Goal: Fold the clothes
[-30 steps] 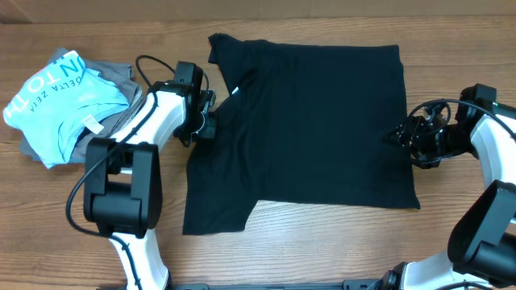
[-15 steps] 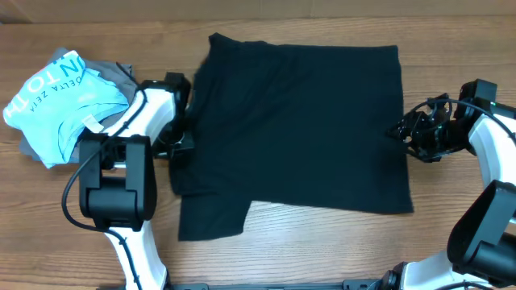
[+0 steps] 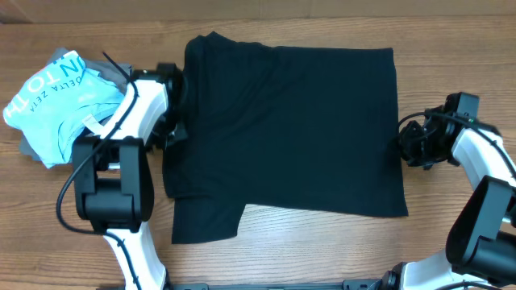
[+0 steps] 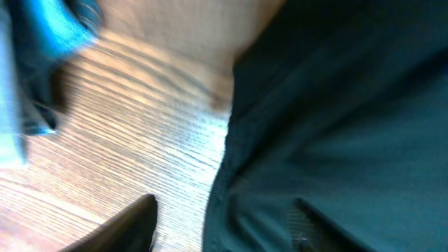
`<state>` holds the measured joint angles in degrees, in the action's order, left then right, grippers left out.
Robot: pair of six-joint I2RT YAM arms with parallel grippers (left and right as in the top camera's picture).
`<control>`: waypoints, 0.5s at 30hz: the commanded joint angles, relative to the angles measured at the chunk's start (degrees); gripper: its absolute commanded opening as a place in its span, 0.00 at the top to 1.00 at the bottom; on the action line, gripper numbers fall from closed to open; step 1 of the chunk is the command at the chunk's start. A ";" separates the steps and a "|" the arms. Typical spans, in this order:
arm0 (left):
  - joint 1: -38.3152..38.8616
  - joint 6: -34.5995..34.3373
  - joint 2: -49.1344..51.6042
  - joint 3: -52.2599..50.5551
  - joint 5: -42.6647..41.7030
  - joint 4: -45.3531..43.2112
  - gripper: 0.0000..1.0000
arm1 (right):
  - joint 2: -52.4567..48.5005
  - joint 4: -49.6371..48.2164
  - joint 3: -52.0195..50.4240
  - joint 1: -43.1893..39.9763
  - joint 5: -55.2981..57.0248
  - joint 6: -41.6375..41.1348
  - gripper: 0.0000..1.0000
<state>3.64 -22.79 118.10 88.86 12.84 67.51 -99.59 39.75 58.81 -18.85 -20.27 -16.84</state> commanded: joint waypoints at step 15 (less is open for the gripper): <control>-0.24 7.02 -7.54 5.16 -5.70 1.68 0.27 | 0.57 -6.29 -6.34 -10.25 15.87 -13.20 0.93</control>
<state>3.64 -18.04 111.11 93.36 9.93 69.43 -98.61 32.88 51.90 -25.89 -6.31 -30.09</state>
